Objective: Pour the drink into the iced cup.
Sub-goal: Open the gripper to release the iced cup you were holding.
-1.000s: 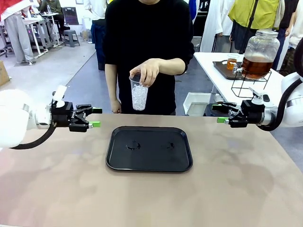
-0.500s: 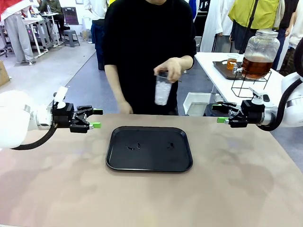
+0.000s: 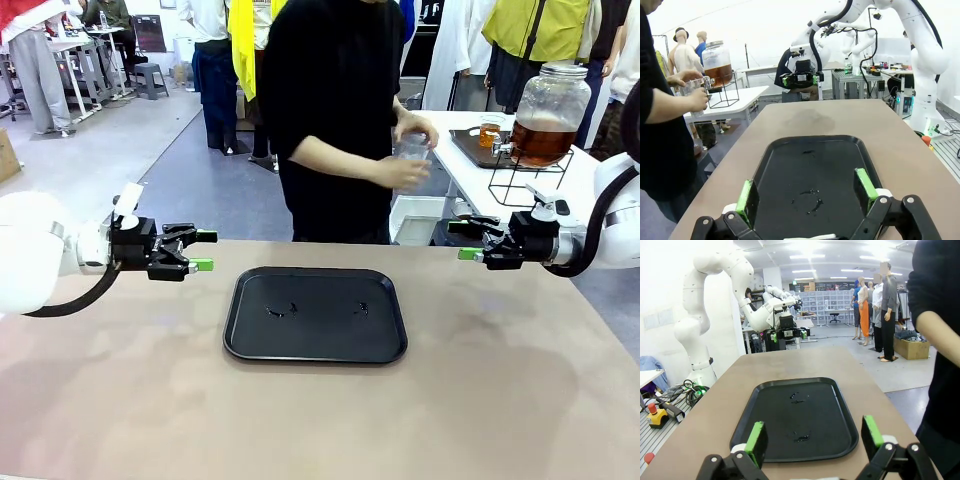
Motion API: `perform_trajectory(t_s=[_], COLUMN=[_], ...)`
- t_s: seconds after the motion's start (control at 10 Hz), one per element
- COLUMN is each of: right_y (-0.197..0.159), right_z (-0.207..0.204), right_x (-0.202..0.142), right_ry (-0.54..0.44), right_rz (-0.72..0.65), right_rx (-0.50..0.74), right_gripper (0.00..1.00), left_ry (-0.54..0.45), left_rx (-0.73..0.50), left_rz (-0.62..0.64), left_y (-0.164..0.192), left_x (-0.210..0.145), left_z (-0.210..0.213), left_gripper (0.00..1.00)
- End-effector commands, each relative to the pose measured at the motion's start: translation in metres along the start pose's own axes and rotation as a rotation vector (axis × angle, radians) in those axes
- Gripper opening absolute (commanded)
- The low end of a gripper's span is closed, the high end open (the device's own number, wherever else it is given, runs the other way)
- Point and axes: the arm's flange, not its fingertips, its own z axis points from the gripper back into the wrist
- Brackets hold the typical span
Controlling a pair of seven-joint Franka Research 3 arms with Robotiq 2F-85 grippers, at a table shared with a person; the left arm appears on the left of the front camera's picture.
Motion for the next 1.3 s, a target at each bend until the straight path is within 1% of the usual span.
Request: perform_trajectory(t_s=[0.0,1.2], right_y=[-0.0020,-0.0020], right_z=[0.0002,0.0002], right_x=[0.0032,0.0032], right_ry=[0.002,0.002], right_rz=[0.003,0.003], right_rx=[0.001,0.001], right_gripper=[1.00,1.00], left_ry=[-0.010,-0.010], left_rx=[0.007,0.007], left_rz=[-0.012,-0.012], left_y=[0.0005,0.0005], left_x=[0.0015,0.0015], left_z=[-0.0018,-0.0018], left_gripper=[1.00,1.00])
